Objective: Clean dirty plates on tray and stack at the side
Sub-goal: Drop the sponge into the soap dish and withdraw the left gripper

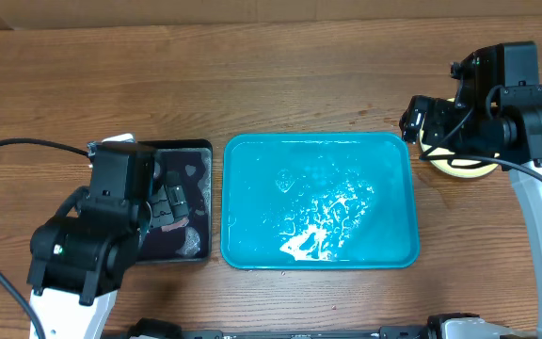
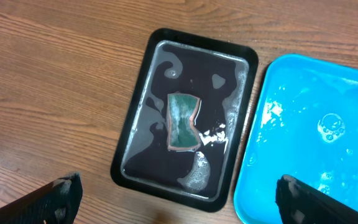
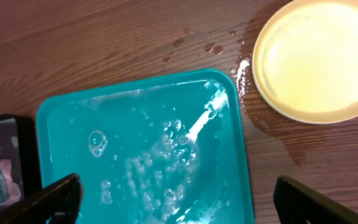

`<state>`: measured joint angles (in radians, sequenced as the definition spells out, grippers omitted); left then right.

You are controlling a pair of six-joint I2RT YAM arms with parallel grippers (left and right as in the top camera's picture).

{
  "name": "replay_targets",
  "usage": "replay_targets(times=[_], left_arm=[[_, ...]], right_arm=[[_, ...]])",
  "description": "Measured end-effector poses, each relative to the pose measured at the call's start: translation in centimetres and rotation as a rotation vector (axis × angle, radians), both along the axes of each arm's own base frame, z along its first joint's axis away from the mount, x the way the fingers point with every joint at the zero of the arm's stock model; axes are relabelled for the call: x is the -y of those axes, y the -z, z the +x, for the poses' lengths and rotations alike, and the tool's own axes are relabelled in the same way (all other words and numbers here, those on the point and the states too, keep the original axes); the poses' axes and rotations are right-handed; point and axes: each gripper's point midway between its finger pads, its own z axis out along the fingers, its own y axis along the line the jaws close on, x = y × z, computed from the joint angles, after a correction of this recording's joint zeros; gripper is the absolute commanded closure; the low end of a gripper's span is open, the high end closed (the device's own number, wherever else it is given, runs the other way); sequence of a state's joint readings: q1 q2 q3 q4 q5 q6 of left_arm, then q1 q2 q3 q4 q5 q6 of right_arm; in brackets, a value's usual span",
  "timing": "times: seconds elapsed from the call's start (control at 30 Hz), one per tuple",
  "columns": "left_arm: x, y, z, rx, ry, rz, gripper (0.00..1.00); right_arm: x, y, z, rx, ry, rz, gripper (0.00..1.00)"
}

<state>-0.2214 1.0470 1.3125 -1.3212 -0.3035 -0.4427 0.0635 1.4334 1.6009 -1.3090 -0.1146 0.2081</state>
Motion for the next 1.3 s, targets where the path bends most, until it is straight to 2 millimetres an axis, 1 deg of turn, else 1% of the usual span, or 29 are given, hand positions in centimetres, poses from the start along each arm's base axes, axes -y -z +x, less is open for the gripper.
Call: replay_targets(times=[0.4,0.8,0.93,1.03,1.1,1.2,1.3], left_arm=[[0.2,1.8,1.1,-0.082,0.0,0.019,0.0],[0.5,4.0,2.2,-0.18,0.0,0.04,0.0],[0.6,4.1,2.6,-0.174,0.0,0.039,0.01],[0.8,3.2,3.4,-0.107,-0.005,0.022,0.0],[0.8,1.9,3.6,-0.036,-0.01,0.002,0.01],[0.7,-1.1,3.2,0.101,-0.016,-0.033,0.0],[0.4,-4.6,1.6,0.253,-0.019,-0.072,0.01]], right_arm=[[0.0,0.0,0.0,0.0,0.0,0.001,0.0],[0.0,-0.1,0.1,0.006,0.0,0.0,0.0],[0.0,-0.1,0.1,0.007,0.0,0.001,0.0],[0.0,-0.1,0.2,0.007,0.0,0.001,0.0],[0.0,-0.1,0.1,0.006,0.0,0.001,0.0],[0.0,-0.1,0.1,0.007,0.0,0.001,0.0],[0.0,-0.1,0.2,0.008,0.0,0.001,0.0]])
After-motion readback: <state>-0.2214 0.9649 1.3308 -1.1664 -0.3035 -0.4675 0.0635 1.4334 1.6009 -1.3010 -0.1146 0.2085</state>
